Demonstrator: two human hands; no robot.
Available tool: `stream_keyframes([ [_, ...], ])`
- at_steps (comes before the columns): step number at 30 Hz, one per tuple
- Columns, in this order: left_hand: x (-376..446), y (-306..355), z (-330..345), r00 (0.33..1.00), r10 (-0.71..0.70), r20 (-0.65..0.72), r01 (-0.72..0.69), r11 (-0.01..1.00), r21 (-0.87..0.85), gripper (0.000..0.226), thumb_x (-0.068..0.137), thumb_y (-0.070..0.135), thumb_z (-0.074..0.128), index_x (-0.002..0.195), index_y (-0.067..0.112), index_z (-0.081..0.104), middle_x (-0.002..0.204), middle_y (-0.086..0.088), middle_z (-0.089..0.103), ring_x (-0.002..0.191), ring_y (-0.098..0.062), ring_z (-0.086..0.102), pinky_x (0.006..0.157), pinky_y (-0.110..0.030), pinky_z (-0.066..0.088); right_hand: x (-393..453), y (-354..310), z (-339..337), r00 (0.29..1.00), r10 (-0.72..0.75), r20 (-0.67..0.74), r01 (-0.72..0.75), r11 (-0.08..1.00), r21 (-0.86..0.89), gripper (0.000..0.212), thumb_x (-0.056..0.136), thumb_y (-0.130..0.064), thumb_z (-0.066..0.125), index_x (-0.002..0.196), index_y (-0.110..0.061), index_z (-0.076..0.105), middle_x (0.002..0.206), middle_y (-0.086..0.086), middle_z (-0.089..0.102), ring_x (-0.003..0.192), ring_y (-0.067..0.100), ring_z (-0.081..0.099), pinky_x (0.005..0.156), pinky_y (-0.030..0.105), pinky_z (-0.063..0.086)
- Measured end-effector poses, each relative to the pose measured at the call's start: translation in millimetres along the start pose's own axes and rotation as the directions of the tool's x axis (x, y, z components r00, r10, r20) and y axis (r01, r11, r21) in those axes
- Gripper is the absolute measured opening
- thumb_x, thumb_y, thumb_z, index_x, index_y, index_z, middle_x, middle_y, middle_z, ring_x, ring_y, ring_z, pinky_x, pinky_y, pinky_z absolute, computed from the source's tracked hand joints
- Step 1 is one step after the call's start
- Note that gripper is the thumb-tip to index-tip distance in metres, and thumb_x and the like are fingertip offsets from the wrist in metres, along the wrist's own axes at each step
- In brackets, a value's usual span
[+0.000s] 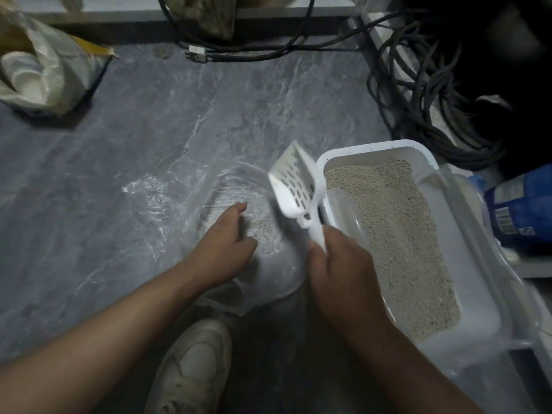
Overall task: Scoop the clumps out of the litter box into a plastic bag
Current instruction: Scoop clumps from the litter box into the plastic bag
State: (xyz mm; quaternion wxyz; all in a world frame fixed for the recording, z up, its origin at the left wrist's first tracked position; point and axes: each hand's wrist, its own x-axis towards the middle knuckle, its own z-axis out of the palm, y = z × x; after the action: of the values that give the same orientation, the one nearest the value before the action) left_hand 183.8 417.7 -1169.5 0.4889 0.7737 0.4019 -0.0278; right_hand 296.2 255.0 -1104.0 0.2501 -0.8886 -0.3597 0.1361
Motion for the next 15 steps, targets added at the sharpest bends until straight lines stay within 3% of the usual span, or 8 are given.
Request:
stream_keyframes([
  [3,7,17,15,0.999,0.048,-0.019,-0.049,0.998,-0.050,0.068,0.097,0.026,0.063,0.157,0.022,0.031,0.163,0.005,0.034,0.147,-0.011,0.032,0.108,-0.021,0.025,5,2,-34,0.988,0.079,-0.129,-0.057,0.984,0.167,0.014,0.097,-0.028,0.053,0.098,-0.022,0.066,0.072,-0.008,0.062,0.061,0.005,0.057,0.053,0.028,0.045],
  [5,12,30,25,0.996,0.090,-0.029,-0.091,0.994,-0.053,0.069,0.096,0.037,0.063,0.156,0.022,0.033,0.162,0.006,0.035,0.145,-0.006,0.032,0.106,-0.019,0.022,11,16,-59,0.971,0.160,-0.178,-0.127,0.975,0.184,0.019,0.093,-0.037,0.051,0.095,-0.024,0.065,0.069,-0.005,0.063,0.060,0.014,0.063,0.055,0.036,0.053],
  [8,17,53,42,0.988,0.152,-0.014,-0.153,0.985,-0.075,0.077,0.090,0.056,0.059,0.156,0.025,0.032,0.161,0.007,0.036,0.137,-0.001,0.034,0.104,-0.022,0.025,23,56,-91,0.933,0.347,-0.101,-0.336,0.935,0.110,0.025,0.090,-0.040,0.050,0.100,-0.022,0.064,0.083,0.004,0.069,0.073,0.035,0.067,0.067,0.054,0.057],
  [10,18,69,54,0.981,0.196,0.004,-0.195,0.977,-0.081,0.081,0.086,0.062,0.056,0.155,0.027,0.030,0.161,0.008,0.035,0.138,-0.002,0.036,0.105,-0.024,0.028,26,84,-105,0.877,0.479,-0.037,-0.478,0.878,0.032,0.021,0.093,-0.033,0.052,0.098,-0.017,0.064,0.088,0.010,0.069,0.077,0.040,0.067,0.071,0.057,0.057],
  [13,20,90,71,0.962,0.272,0.024,-0.269,0.957,-0.105,0.078,0.086,0.064,0.057,0.152,0.032,0.031,0.156,0.010,0.036,0.125,0.009,0.034,0.107,-0.027,0.034,29,112,-110,0.723,0.686,0.080,-0.681,0.688,0.249,0.018,0.097,-0.019,0.052,0.093,-0.007,0.064,0.076,0.012,0.066,0.051,0.028,0.062,0.051,0.041,0.055],
  [15,24,100,79,0.955,0.293,0.039,-0.289,0.953,-0.086,0.089,0.083,0.070,0.054,0.156,0.027,0.026,0.165,0.006,0.026,0.142,-0.001,0.030,0.118,-0.039,0.031,34,118,-108,0.627,0.753,0.202,-0.744,0.500,0.444,0.013,0.097,-0.012,0.053,0.091,-0.003,0.061,0.067,0.010,0.058,0.038,0.017,0.049,0.038,0.026,0.039],
])
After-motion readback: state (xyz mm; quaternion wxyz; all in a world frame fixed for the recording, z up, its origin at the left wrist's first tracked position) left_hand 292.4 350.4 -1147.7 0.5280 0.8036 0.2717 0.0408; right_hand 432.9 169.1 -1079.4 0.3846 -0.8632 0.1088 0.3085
